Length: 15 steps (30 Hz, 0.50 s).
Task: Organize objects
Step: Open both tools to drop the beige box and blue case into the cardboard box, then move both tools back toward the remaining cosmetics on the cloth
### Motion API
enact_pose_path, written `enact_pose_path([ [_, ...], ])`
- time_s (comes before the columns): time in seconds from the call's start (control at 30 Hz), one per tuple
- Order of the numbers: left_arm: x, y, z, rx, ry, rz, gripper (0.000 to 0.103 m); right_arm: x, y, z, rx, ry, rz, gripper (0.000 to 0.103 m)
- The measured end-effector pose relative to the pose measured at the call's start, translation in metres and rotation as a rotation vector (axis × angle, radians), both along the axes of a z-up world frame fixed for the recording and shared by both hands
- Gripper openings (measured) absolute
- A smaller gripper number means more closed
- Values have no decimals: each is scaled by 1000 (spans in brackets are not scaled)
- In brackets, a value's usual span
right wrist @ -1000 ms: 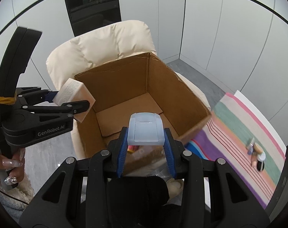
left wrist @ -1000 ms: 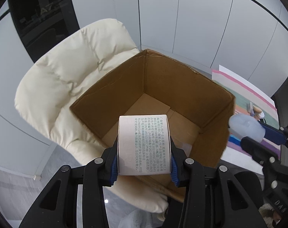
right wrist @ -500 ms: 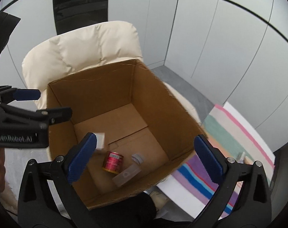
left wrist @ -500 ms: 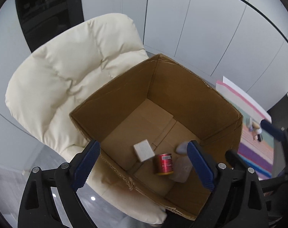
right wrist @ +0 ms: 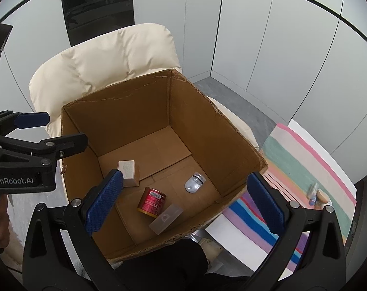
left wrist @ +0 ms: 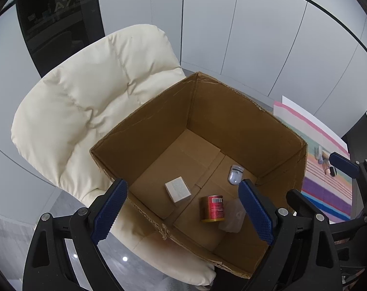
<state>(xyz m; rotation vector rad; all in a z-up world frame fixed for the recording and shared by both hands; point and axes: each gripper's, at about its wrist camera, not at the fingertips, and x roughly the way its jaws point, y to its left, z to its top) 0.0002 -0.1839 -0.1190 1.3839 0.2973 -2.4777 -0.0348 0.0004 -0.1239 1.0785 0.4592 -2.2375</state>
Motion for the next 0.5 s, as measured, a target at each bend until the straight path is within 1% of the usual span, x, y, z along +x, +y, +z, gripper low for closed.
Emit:
enact_pose_path([
  [0.23, 13, -9, 7, -11, 12, 18, 94, 6, 10, 7, 8, -12, -24, 103],
  [0.37, 30, -8, 7, -17, -3, 24, 94, 15, 23, 14, 0, -19, -46, 103],
  [0.5, 48, -1, 5, -6, -19, 15, 94, 29, 38, 19, -9, -24, -64, 103],
])
